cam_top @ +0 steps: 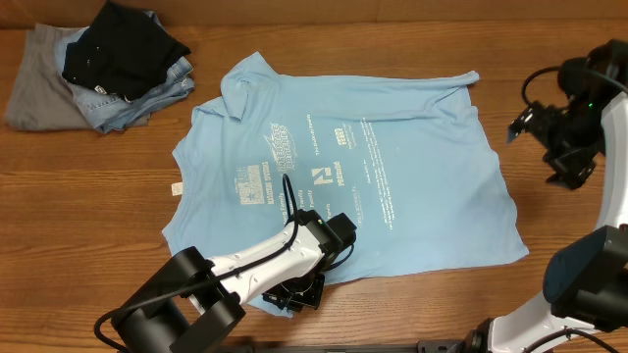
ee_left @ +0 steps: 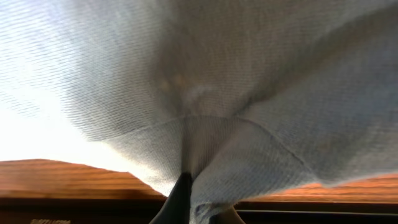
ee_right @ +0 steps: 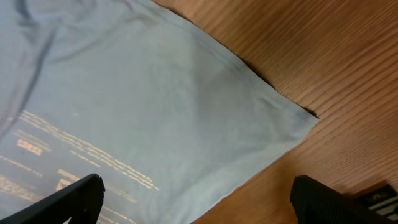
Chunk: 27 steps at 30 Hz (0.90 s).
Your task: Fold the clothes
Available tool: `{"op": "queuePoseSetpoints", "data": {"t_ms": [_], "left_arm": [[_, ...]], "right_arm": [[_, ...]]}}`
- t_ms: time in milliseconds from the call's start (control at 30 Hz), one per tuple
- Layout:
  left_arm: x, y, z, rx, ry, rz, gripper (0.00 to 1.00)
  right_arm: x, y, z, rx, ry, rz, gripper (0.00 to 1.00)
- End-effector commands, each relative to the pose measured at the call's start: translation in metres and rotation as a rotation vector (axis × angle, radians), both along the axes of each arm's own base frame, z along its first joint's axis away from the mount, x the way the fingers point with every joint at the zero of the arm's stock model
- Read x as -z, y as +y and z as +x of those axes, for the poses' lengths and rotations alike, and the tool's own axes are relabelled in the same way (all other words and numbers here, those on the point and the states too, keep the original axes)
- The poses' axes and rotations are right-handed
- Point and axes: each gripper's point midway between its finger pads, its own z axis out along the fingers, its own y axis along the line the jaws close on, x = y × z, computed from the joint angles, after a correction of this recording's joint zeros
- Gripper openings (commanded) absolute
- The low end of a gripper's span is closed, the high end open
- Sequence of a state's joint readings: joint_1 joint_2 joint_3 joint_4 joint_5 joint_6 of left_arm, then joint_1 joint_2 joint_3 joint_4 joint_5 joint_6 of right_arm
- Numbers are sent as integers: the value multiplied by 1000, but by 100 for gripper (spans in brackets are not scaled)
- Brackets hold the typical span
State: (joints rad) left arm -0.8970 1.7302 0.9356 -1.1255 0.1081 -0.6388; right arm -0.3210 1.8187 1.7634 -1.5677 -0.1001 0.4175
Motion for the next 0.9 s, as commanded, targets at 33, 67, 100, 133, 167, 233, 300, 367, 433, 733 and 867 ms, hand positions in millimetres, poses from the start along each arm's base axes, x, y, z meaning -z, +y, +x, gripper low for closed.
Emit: {"op": "queuePoseSetpoints", "data": {"t_ms": [33, 67, 100, 133, 167, 233, 300, 367, 433, 733, 867], "left_arm": [[-8, -4, 15, 20, -57, 21, 4], [-10, -6, 18, 22, -67, 20, 4], [-11, -8, 21, 24, -77, 15, 5], [-13, -10, 23, 25, -86, 10, 6], [-13, -11, 26, 27, -95, 10, 7], [-14, -10, 28, 33, -108, 17, 12], [-15, -6, 29, 39, -116, 38, 13], [-15, -5, 29, 39, -114, 41, 12], [-15, -5, 29, 39, -113, 42, 6], [-15, -5, 29, 40, -112, 43, 4], [-15, -4, 28, 40, -111, 43, 4]], "right_arm": [[24, 4, -19, 3, 86, 19, 100], [29, 5, -23, 3, 105, 26, 99], [31, 6, -26, 3, 118, 30, 98], [34, 8, -29, 2, 133, 35, 98], [35, 9, -33, 3, 147, 40, 97], [36, 11, -38, 3, 170, 47, 96], [32, 12, -44, 7, 181, 50, 95], [26, 13, -48, 30, 171, 45, 94], [17, 13, -53, 45, 138, 32, 94], [24, 22, -92, 97, 91, -3, 100], [56, 27, -104, 188, 144, 12, 100]]}}
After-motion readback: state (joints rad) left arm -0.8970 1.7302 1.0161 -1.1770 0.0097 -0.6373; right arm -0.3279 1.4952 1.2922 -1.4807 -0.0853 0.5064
